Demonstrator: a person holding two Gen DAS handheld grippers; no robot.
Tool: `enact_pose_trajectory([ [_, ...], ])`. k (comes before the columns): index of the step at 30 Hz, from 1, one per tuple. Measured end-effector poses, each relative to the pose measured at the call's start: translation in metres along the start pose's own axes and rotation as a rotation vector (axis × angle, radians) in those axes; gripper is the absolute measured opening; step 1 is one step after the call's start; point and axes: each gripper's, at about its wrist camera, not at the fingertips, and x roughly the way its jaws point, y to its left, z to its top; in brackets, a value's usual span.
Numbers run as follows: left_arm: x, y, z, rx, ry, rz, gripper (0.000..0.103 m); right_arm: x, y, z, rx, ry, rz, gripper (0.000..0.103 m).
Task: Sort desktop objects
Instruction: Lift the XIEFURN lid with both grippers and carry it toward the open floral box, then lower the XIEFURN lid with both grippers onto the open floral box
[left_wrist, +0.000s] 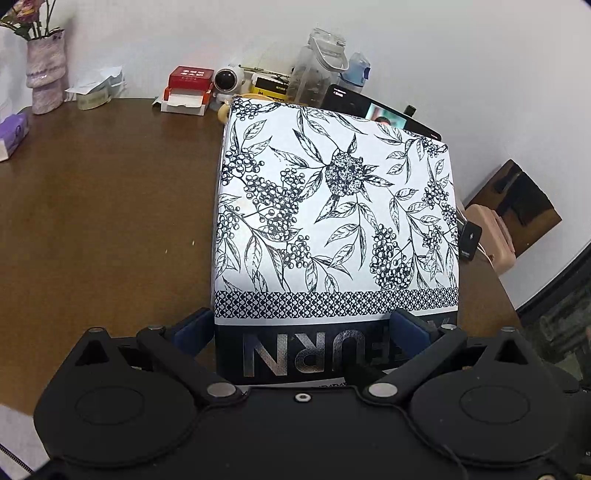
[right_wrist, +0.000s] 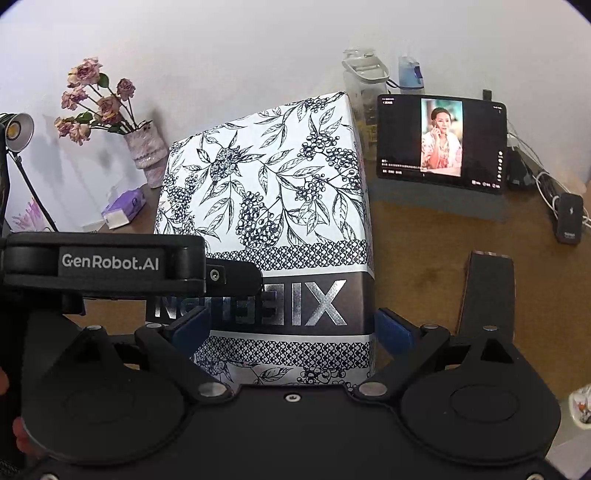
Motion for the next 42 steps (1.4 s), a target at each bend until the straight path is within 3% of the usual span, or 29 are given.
enact_pose_trajectory([
  [25, 0.109, 0.03, 0.115, -0.03, 0.054, 0.002, 0.101, 0.12, -0.041, 0.103, -0.001, 0.042, 0.005, 0.097],
  [42, 0.157, 0.045, 0.151, -0.058, 0.111, 0.041, 0.1, 0.177, -0.057, 0.131, 0.019, 0.11, 0.018, 0.097],
])
